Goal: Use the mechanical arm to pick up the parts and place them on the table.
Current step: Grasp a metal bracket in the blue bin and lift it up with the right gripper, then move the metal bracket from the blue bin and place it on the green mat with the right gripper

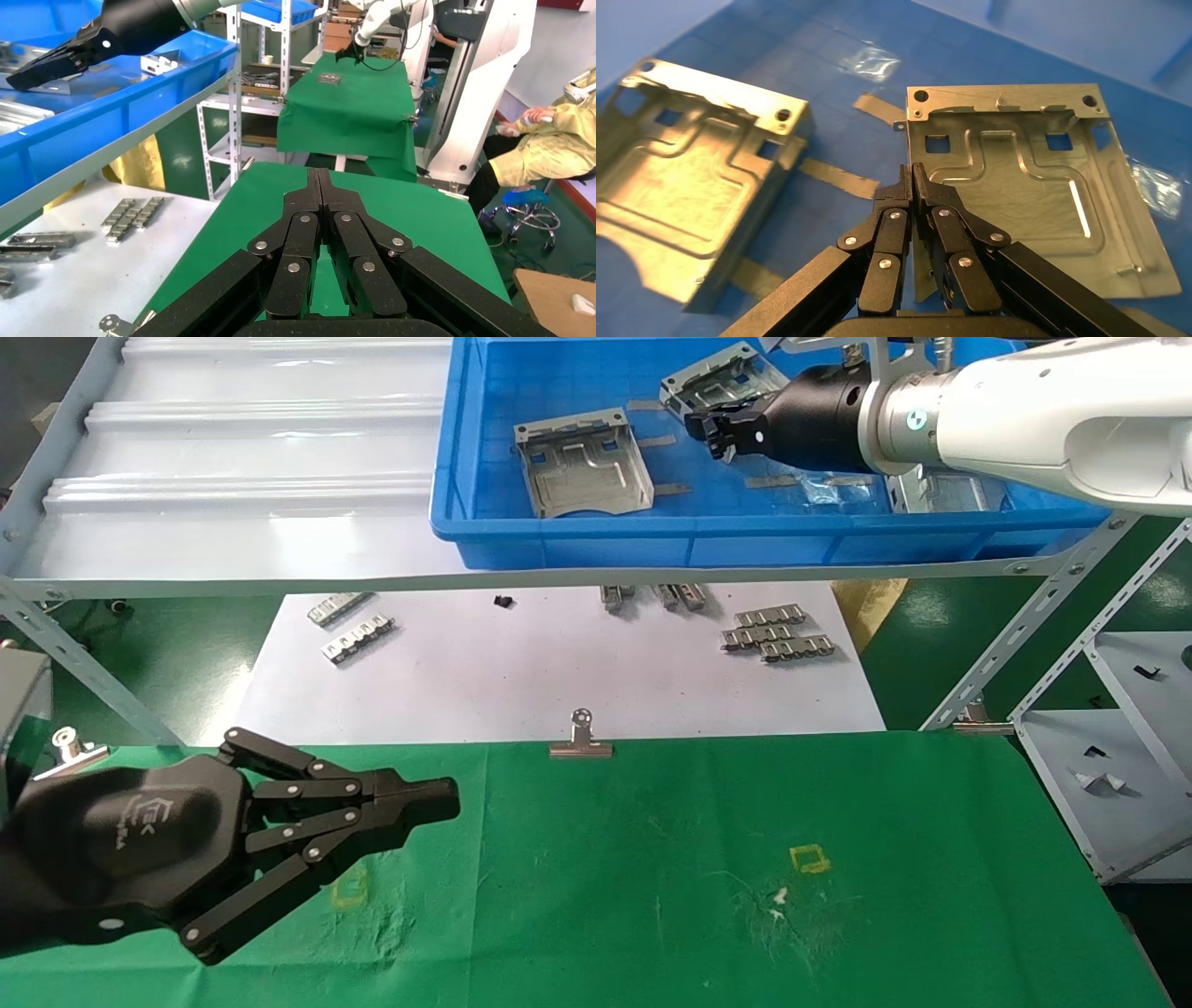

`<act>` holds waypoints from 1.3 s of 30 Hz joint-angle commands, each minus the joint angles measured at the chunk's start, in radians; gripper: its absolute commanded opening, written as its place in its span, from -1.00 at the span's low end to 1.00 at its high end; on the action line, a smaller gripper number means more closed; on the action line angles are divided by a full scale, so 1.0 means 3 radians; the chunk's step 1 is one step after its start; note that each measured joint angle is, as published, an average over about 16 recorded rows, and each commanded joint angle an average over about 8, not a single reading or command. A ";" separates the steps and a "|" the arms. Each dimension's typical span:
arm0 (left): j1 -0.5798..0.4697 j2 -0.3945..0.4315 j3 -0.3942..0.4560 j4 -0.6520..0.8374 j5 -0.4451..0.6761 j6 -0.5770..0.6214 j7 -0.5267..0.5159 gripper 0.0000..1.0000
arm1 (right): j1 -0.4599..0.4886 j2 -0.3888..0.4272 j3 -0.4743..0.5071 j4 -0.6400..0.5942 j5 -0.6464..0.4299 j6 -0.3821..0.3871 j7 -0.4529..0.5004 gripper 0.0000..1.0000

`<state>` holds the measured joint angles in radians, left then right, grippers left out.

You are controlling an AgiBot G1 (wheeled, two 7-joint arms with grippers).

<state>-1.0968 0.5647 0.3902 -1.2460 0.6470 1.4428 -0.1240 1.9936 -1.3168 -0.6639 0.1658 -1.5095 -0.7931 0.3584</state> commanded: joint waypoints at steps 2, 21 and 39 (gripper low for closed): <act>0.0000 0.0000 0.0000 0.0000 0.0000 0.0000 0.0000 -1.00 | 0.0006 0.0037 0.0037 0.0057 0.0062 -0.0055 -0.0080 -0.99; 0.0000 0.0000 0.0000 0.0000 0.0000 0.0000 0.0000 1.00 | 0.0193 0.0738 0.0322 0.0663 0.0618 -0.1719 -0.1022 -1.00; 0.0000 0.0000 0.0000 0.0000 0.0000 0.0000 0.0000 1.00 | 0.0070 0.1818 -0.0702 0.2317 0.1378 -0.2713 -0.1120 -1.00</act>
<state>-1.0968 0.5646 0.3903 -1.2460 0.6469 1.4428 -0.1240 2.0268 -0.7870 -0.8746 0.8248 -1.1224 -1.6059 0.0136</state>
